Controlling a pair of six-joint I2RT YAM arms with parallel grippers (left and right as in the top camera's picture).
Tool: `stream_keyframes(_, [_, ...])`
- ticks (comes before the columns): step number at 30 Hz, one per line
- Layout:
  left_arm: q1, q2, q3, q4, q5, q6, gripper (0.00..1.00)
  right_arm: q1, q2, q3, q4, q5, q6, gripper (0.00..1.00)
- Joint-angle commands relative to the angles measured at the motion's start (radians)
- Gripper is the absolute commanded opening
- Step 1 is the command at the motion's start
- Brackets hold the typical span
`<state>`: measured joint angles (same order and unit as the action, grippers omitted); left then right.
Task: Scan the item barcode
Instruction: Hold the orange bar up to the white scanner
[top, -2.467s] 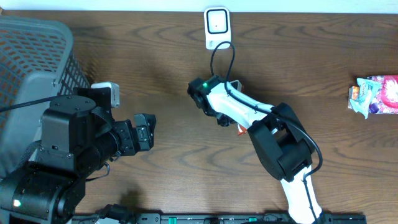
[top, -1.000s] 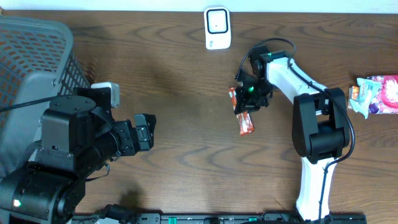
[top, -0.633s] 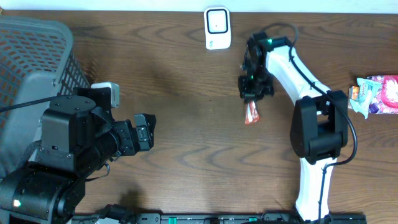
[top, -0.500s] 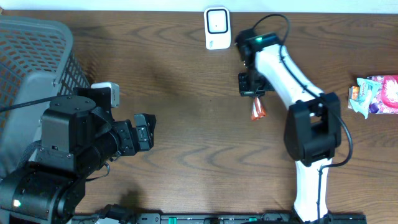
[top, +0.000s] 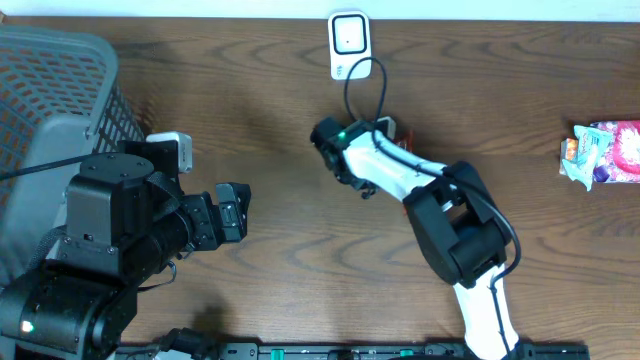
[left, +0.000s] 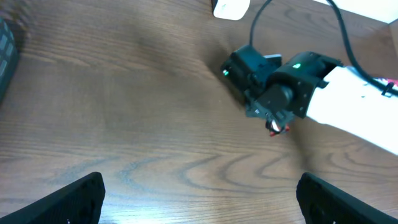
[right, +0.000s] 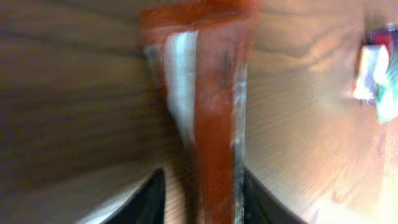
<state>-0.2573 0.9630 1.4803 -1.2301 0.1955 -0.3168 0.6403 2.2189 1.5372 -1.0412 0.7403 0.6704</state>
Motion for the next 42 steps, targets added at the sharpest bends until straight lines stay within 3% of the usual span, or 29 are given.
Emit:
stream_keyframes(1, [-0.002,-0.003,0.003,0.0,-0.01,0.002,0.98,0.071,0.008,0.033,0.001,-0.056,0.021,0.39])
stream_keyframes(5, [-0.002,-0.003,0.003,0.0,-0.01,0.002,0.98,0.094,0.008,0.103,-0.035,-0.079,0.021,0.58])
stream_keyframes(8, [-0.002,-0.003,0.003,0.0,-0.01,0.002,0.98,0.076,0.008,0.201,-0.112,-0.109,0.005,0.61])
stream_keyframes(13, [-0.002,-0.003,0.003,0.0,-0.01,0.002,0.98,0.031,0.008,0.365,-0.201,-0.235,-0.175,0.63])
stream_keyframes(17, [-0.002,-0.003,0.003,0.0,-0.01,0.002,0.98,-0.017,0.008,0.417,-0.234,-0.339,-0.233,0.64])
stream_keyframes(20, [-0.002,-0.003,0.003,0.0,-0.01,0.002,0.98,-0.066,0.008,0.418,-0.238,-0.582,-0.378,0.74])
stream_keyframes(23, [-0.002,-0.003,0.003,0.0,-0.01,0.002,0.98,-0.119,0.008,0.418,-0.288,-0.885,-0.55,0.74])
stream_keyframes(25, [-0.002,-0.003,0.003,0.0,-0.01,0.002,0.98,-0.142,0.008,0.418,-0.341,-0.97,-0.583,0.72])
stream_keyframes(32, [-0.002,-0.003,0.003,-0.001,-0.01,0.002,0.98,-0.137,0.008,0.4,-0.389,-0.981,-0.643,0.66])
stream_keyframes(35, [-0.002,-0.003,0.003,0.0,-0.01,0.002,0.98,-0.133,0.009,0.396,-0.354,-0.877,-0.614,0.42])
stream_keyframes(37, [-0.002,-0.003,0.003,0.0,-0.01,0.002,0.98,-0.135,0.009,0.396,-0.341,-0.729,-0.499,0.4])
stream_keyframes(38, [-0.002,-0.003,0.003,0.0,-0.01,0.002,0.98,-0.148,0.009,0.396,-0.331,-0.629,-0.413,0.45])
stream_keyframes(39, [-0.002,-0.003,0.003,0.0,-0.01,0.002,0.98,-0.168,0.009,0.396,-0.319,-0.638,-0.414,0.58])
stream_keyframes(42, [-0.002,-0.003,0.003,0.0,-0.01,0.002,0.98,-0.219,0.009,0.396,-0.299,-0.766,-0.476,0.68])
